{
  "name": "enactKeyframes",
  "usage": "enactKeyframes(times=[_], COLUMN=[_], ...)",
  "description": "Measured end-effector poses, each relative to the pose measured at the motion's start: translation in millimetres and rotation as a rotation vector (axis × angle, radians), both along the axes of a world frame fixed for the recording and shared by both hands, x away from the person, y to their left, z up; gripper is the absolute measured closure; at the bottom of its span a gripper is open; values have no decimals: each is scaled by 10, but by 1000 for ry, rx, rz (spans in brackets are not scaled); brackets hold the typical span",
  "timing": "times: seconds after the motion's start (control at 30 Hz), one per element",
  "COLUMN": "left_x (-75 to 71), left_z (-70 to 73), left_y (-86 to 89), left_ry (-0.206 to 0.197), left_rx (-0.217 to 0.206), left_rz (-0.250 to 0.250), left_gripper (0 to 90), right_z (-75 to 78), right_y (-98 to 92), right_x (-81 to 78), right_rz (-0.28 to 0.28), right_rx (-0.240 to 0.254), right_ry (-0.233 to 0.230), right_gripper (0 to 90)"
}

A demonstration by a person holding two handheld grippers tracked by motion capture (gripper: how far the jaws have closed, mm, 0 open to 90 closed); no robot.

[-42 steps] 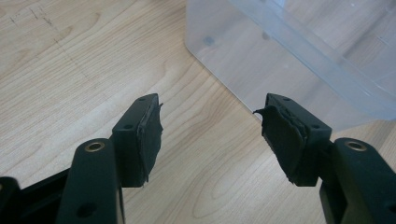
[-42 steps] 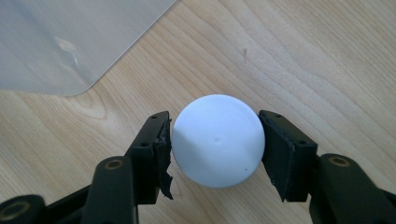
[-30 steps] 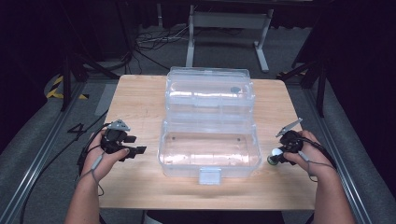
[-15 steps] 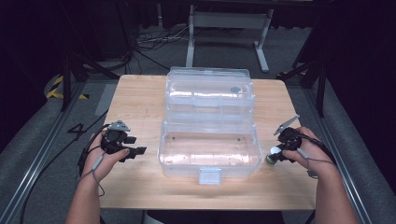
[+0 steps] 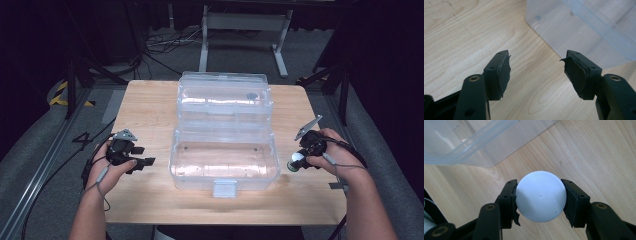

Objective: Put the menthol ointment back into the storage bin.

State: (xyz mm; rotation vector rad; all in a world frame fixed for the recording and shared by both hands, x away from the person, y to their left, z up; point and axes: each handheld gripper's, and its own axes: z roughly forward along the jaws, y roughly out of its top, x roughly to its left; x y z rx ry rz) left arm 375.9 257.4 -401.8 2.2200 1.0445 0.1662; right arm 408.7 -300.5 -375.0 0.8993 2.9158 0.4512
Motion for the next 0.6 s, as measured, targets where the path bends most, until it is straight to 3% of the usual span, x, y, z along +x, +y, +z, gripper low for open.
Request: enactKeyframes(times=[0.33,0.6], left_x=[-1,-5], left_z=[1,7], left_y=[-2,9], left_ry=[2,0], left_rx=[-1,2], left_rz=[-1,0], left_gripper=[378,377], right_z=[204,303], right_y=[-21,-35], right_x=[-17,-54], right_rz=[90,124], right_rx=[-16,-27], right_ry=[-18,-21], right_gripper=[501,502])
